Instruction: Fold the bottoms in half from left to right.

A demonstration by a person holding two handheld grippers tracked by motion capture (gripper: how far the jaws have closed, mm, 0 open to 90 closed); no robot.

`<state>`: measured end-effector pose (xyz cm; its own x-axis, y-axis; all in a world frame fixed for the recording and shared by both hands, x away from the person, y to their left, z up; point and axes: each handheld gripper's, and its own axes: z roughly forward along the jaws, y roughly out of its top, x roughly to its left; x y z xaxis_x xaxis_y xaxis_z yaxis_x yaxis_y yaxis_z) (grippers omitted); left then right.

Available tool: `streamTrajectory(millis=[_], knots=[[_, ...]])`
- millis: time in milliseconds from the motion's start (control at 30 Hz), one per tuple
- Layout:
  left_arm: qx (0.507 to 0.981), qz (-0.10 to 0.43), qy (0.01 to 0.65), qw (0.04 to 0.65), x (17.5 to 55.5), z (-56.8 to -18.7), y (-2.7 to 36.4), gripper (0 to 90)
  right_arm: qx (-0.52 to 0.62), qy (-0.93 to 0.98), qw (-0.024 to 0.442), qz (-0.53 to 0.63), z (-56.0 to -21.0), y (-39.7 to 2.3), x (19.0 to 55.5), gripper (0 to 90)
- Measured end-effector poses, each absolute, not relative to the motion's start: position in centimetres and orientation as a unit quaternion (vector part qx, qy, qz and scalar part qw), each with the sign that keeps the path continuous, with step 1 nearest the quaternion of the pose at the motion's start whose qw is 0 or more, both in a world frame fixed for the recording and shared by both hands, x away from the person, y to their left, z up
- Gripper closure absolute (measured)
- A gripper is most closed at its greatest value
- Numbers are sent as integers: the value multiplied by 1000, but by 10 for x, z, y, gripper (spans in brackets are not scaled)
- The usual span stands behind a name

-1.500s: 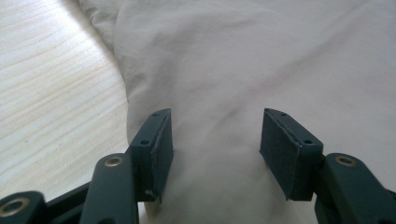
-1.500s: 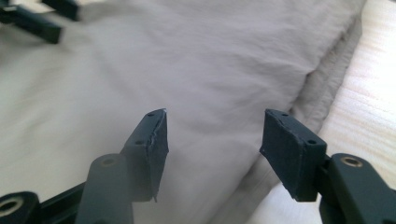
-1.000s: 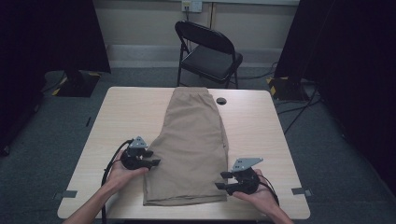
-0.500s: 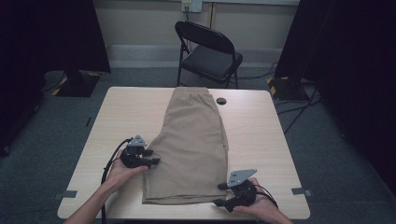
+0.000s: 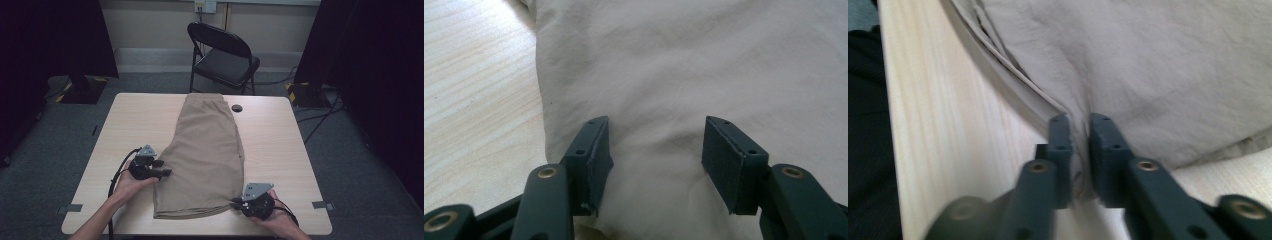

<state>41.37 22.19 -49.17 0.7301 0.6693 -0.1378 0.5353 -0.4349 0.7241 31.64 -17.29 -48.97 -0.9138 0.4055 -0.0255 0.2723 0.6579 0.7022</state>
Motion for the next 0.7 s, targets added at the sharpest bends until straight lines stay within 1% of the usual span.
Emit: streamTrajectory(millis=[67,100,267,467,600,700], knots=[[843,86,357,393,414,-492,222,445,194,907,84,365,-488,-170,318,853],[843,86,357,392,413,-492,222,445,201,905,73,366,-488,-170,320,858],[844,86,356,392,414,-492,222,446,214,887,52,407,-475,-174,327,864],[847,89,352,389,413,-491,221,446,221,866,61,444,-457,-174,343,863],[845,87,352,392,413,-492,222,446,228,855,70,460,-445,-170,364,862],[845,87,352,393,413,-492,222,447,247,850,77,458,-447,-166,385,863]])
